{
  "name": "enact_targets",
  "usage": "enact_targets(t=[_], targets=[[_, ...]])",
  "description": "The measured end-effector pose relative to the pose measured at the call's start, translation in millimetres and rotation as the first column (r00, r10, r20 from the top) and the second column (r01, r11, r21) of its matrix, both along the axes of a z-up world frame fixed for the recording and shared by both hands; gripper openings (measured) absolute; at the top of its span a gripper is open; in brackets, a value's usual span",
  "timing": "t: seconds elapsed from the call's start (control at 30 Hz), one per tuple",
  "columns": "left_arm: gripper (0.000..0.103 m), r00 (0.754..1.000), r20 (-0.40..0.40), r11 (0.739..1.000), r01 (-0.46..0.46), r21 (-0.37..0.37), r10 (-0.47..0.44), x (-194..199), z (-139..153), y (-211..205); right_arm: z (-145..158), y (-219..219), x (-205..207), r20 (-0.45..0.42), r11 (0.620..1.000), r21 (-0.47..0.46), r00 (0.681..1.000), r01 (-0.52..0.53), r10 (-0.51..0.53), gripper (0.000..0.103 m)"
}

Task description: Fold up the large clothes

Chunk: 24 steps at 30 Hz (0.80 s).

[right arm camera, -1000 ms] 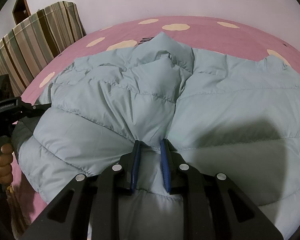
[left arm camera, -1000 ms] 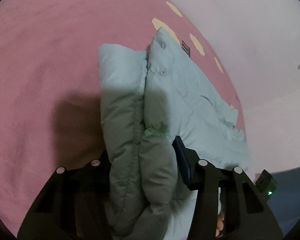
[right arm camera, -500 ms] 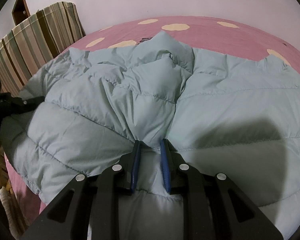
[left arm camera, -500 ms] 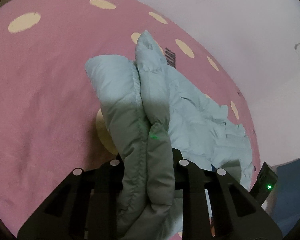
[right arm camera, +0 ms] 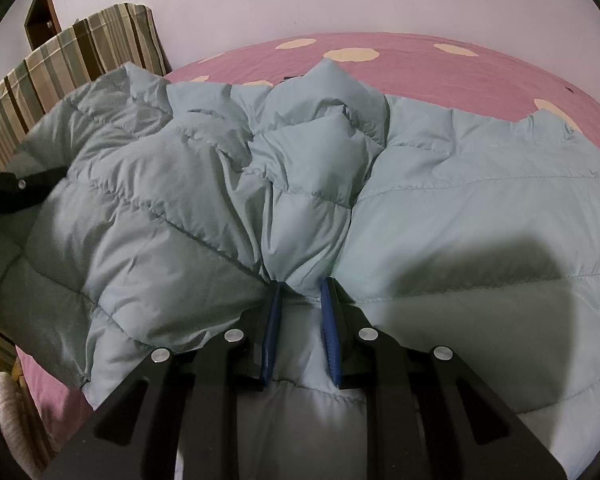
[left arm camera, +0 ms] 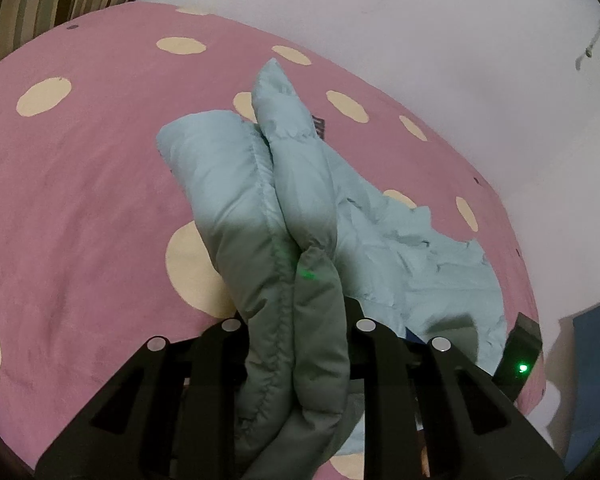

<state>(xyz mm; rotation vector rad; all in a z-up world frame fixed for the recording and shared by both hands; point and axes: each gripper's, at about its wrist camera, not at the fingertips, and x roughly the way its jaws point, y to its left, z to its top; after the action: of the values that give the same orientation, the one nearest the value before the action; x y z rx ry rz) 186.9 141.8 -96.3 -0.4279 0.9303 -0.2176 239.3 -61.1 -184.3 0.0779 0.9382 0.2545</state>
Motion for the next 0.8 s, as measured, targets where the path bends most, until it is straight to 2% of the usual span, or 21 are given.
enact_targets(t=[0.8], targets=[[0.02,1.0,-0.007,1.0,0.007,0.017,-0.007,1.6,1.7,-4.4,1.4,1.0,-2.0,0.007,1.0,-0.007,1.0,0.002,-0.002,0.02]])
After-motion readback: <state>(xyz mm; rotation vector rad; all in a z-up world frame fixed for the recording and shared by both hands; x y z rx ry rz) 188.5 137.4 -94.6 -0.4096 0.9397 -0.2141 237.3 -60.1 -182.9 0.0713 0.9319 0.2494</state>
